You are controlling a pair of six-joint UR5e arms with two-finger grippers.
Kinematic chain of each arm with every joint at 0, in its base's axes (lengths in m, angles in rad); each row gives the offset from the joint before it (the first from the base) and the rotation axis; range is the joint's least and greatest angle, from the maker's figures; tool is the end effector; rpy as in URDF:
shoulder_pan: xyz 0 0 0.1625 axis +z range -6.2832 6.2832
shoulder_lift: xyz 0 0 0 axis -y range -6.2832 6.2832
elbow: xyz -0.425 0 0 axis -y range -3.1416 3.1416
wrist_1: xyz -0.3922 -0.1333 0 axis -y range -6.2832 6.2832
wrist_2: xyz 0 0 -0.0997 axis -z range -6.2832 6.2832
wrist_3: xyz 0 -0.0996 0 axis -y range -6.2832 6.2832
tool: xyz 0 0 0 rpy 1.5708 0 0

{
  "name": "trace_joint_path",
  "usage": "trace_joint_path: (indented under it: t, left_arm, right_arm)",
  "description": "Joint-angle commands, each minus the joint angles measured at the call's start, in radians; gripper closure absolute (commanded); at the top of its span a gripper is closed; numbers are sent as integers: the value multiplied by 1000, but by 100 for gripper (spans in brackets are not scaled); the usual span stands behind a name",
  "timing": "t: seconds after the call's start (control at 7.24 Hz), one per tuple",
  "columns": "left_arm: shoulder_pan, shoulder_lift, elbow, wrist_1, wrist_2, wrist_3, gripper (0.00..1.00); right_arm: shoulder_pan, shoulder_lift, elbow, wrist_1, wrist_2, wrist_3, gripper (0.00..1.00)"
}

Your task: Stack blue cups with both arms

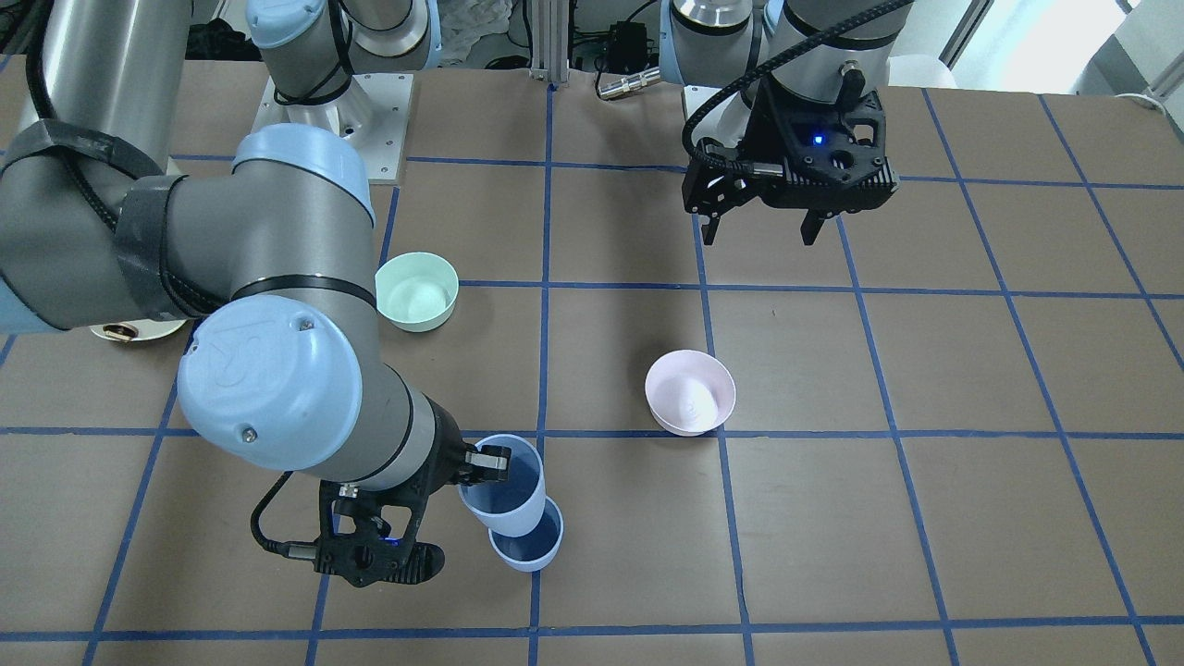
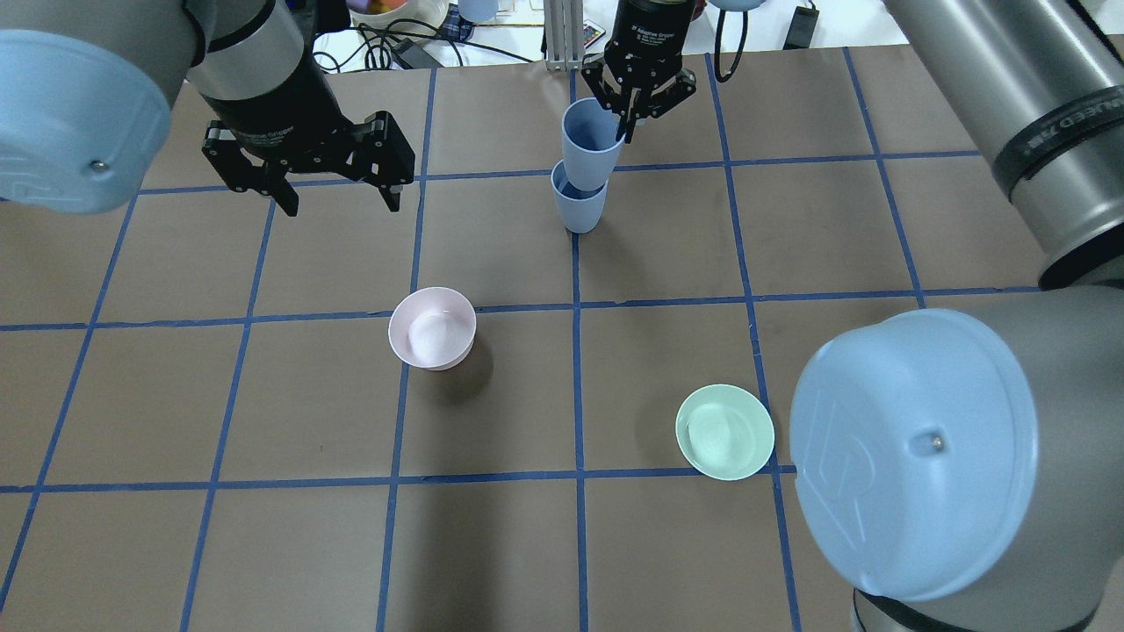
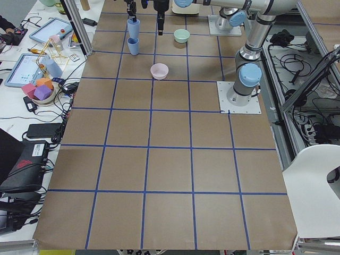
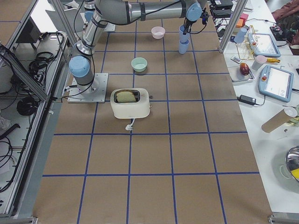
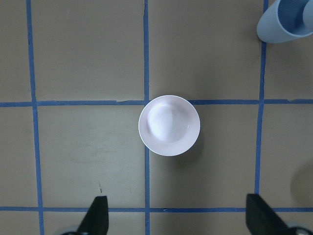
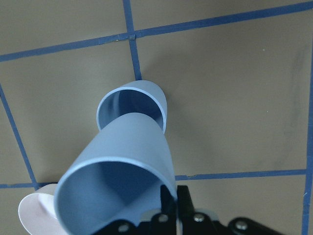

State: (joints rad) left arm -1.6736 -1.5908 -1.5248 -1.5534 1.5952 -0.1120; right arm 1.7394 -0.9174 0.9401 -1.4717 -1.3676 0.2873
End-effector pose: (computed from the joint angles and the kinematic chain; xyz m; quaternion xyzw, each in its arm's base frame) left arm -0.1820 -0.4884 0.5025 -0.0049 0.9997 -0.0229 0.0098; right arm 0.2750 -0.7014 0.3821 0.0651 0.9909 0.0819 0.0849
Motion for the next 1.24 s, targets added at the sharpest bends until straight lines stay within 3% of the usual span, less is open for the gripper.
trace_joint_path:
  t: [0.0,0.97,1.11]
  left_arm:
    - [0,0,0,-1,0,0,0]
    - [0,0,0,-1,0,0,0]
    - [0,0,0,-1,0,0,0]
  right_arm:
    - [0,12,-1,-2,15,7,100]
    - [0,34,-1,-27,21,9,100]
    - [0,35,-1,-29,19,10,86]
